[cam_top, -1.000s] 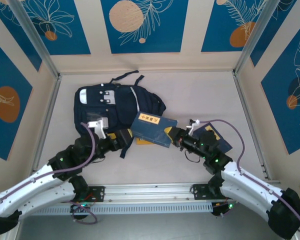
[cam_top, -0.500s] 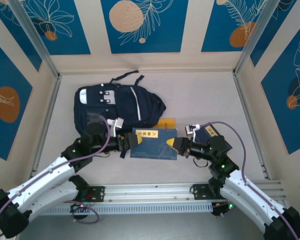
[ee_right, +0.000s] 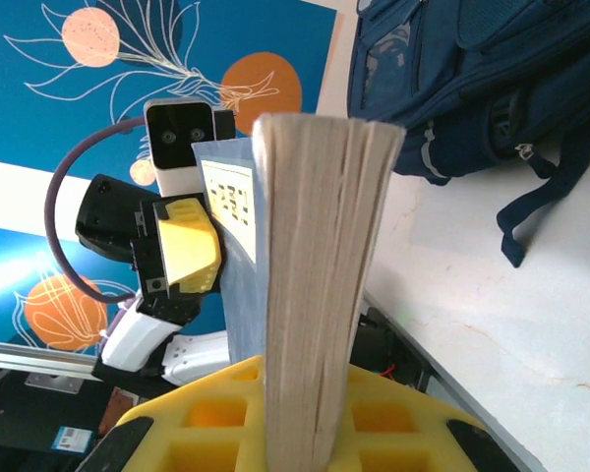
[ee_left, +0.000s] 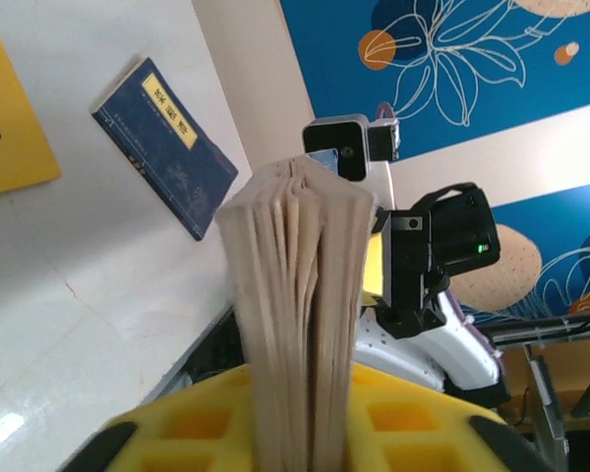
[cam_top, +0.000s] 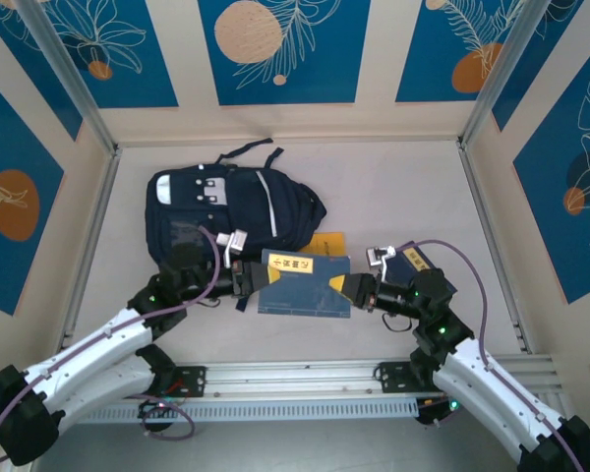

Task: Pack the student bag
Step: Pass the book.

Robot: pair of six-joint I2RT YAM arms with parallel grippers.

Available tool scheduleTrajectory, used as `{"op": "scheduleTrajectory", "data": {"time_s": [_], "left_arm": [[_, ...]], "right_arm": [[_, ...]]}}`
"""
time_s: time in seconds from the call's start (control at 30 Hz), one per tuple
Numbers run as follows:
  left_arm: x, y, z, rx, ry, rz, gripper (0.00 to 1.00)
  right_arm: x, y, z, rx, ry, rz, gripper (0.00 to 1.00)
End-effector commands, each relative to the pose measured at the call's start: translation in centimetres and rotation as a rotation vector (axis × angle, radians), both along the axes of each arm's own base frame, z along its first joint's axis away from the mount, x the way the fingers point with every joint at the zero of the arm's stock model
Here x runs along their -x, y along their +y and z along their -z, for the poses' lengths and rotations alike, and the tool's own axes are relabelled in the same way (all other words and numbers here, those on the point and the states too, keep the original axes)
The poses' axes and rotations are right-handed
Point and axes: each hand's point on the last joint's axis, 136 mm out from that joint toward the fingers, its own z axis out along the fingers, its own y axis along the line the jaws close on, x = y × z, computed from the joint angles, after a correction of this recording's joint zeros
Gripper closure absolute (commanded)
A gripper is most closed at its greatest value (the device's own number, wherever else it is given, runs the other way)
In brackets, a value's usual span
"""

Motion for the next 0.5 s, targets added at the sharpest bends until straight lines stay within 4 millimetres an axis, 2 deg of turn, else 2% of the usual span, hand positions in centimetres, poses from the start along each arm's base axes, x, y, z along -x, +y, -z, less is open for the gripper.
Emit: {"op": "scheduleTrajectory", "data": {"time_s": [0.0, 0.03, 0.13, 0.2, 0.3, 0.47], "left_arm": [[0.7, -0.1, -1.4, 0.035, -0.079, 0.048, 0.95], [0.7, 0.0, -1.4, 0.026, -0.094, 0.044, 1.0], [0.7, 0.3, -1.3, -0.002, -0.123, 0.036, 1.0], [0.7, 0.4, -1.3, -0.008, -0.128, 0.029, 1.0], [0.6, 0.5, -1.2, -0.003, -0.128, 0.025, 1.0], [0.7, 0.5, -1.1, 0.012, -0.126, 0.022, 1.0]], "right_arm": [[-0.2, -0.1, -1.1, 0.021, -0.045, 0.012, 0.85], [-0.1, -0.1, -1.2, 0.018, -0.043, 0.007, 0.76], [0.5, 0.1, -1.6, -0.005, -0.046, -0.034, 0.52], [1.1, 0.2, -1.8, -0.023, -0.048, -0.074, 0.44], [1.5, 0.0, -1.9, -0.054, -0.044, -0.103, 0.42], [1.5, -0.5, -2.2, -0.108, -0.065, -0.095, 0.49]]}}
